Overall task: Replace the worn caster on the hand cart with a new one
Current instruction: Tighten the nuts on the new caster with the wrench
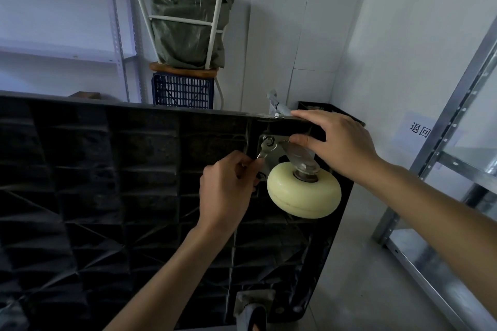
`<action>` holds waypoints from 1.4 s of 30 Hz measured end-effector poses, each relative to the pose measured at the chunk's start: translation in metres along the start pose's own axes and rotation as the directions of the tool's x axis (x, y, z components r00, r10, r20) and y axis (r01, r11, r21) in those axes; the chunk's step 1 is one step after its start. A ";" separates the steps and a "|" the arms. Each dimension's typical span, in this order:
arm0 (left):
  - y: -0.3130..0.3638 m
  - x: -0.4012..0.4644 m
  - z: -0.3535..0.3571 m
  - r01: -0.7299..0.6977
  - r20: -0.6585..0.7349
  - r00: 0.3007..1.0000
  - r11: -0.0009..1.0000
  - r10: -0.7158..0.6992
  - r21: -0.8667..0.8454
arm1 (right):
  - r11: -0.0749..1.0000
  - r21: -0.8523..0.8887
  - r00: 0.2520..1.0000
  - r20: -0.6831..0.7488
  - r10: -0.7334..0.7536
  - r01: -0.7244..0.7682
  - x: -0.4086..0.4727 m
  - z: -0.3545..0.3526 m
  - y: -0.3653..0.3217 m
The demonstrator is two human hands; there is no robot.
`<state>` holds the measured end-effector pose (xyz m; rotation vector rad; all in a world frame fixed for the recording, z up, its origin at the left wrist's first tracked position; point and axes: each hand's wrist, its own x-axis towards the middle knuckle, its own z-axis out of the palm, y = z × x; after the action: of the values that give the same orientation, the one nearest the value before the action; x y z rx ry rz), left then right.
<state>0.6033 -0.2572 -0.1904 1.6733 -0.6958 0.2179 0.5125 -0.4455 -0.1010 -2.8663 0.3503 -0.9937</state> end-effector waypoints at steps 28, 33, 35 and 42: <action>0.095 0.076 -0.062 -0.618 0.484 0.758 0.244 0.438 0.747 | 1.000 0.006 1.000 -0.017 -0.026 0.027 0.001 0.004 0.003; 0.066 0.063 -0.070 -0.567 0.324 0.821 0.610 0.470 0.553 | 0.999 0.020 1.000 -0.010 -0.026 0.026 0.001 0.005 0.005; 0.048 0.049 -0.065 -0.432 0.179 0.901 0.774 0.395 0.463 | 0.999 0.022 1.000 -0.017 -0.025 0.025 0.001 0.004 0.004; 0.003 0.004 -0.033 0.087 0.083 0.993 0.995 -0.082 -0.055 | 0.999 0.023 1.000 -0.022 -0.022 0.022 0.000 0.004 0.004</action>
<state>0.6128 -0.2276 -0.1782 1.6587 -0.6833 0.0700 0.5149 -0.4492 -0.1048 -2.8468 0.3078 -1.0265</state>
